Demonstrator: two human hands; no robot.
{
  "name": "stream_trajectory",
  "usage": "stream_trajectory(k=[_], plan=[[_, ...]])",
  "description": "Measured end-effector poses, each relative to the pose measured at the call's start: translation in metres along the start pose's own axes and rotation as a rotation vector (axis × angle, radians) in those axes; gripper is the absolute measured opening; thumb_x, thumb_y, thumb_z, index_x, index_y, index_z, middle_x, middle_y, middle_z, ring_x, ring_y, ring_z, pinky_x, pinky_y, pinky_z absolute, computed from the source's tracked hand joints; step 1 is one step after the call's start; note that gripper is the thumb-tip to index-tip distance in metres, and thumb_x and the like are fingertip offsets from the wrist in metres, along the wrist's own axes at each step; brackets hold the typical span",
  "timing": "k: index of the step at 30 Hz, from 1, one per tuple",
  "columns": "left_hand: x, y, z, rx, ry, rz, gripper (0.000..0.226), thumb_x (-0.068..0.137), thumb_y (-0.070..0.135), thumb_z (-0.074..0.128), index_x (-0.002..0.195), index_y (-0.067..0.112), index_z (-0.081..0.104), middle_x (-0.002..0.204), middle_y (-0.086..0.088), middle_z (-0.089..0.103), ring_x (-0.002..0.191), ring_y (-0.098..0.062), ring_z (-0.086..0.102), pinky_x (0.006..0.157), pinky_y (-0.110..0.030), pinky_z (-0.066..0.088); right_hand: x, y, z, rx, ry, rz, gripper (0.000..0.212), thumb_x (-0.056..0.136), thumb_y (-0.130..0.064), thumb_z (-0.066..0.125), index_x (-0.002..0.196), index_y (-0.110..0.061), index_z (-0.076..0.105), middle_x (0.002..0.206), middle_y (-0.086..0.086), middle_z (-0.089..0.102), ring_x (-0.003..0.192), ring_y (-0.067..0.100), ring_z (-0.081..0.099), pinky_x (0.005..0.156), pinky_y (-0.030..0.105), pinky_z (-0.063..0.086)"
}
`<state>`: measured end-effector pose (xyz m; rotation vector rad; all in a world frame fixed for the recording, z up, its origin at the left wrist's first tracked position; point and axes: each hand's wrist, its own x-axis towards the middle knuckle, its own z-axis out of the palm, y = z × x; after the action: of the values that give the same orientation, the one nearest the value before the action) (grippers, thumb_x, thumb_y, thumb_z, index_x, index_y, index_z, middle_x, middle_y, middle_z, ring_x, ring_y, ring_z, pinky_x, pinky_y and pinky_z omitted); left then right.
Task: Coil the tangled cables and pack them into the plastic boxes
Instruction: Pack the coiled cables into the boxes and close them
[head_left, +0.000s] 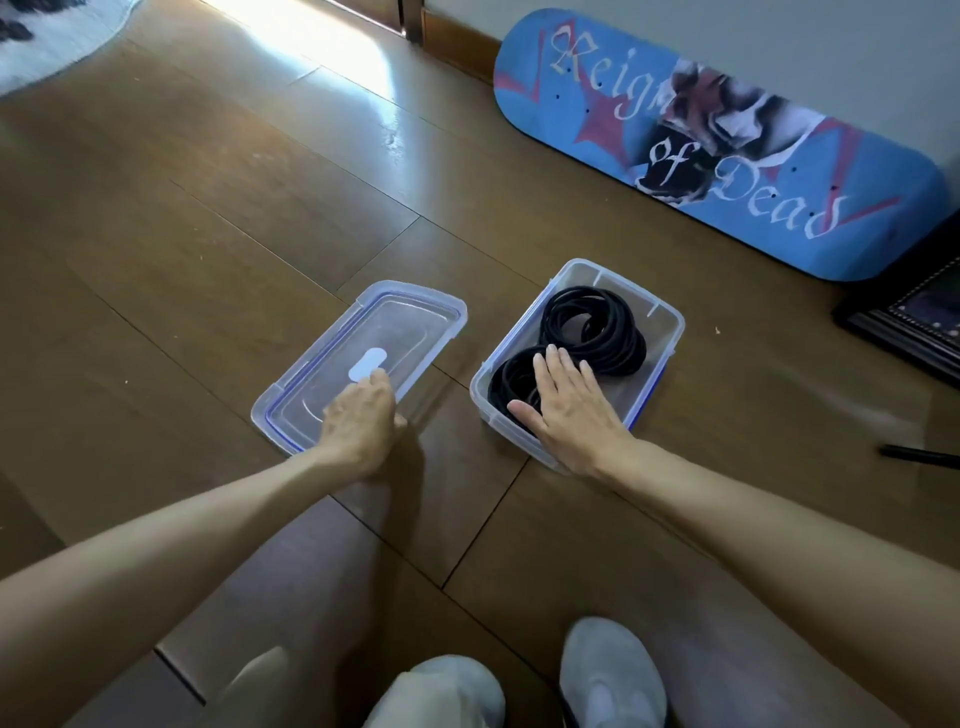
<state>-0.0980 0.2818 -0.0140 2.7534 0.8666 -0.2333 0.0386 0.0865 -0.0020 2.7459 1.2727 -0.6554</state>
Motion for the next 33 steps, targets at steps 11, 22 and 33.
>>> stream_trajectory(k=[11,22,33], plan=[[0.017,0.036,-0.061,-0.1,0.404,0.236,0.014,0.095,0.02,0.05,0.093,0.01,0.04,0.094,-0.01,0.052,0.083,-0.031,0.052,0.058,-0.036,0.031,-0.005,-0.014,0.005,-0.085,-0.044,-0.099,0.074,0.102,-0.049,0.022,0.151,0.001,-0.005,0.16,0.017,-0.006,0.148,0.025,-0.008,0.119,0.04,-0.007],[0.059,0.089,-0.134,-1.192,0.239,0.029,0.023,0.091,0.011,0.057,0.113,0.019,0.059,0.073,-0.006,0.056,0.047,-0.012,0.053,0.045,-0.023,0.04,-0.01,0.026,-0.034,0.983,0.465,0.221,0.046,0.104,-0.035,0.03,0.065,-0.013,0.036,0.064,0.0,0.039,0.065,0.012,0.041,0.066,0.03,0.034],[0.064,0.114,-0.066,-1.255,-0.222,-0.089,0.012,0.088,0.009,0.062,0.091,0.015,0.071,0.084,-0.011,0.066,0.067,-0.023,0.06,0.068,-0.033,0.055,-0.022,0.053,-0.032,1.474,0.508,0.615,0.028,0.096,-0.024,0.056,0.111,-0.002,0.046,0.055,-0.001,0.054,0.046,0.009,0.051,0.052,0.026,0.046]])
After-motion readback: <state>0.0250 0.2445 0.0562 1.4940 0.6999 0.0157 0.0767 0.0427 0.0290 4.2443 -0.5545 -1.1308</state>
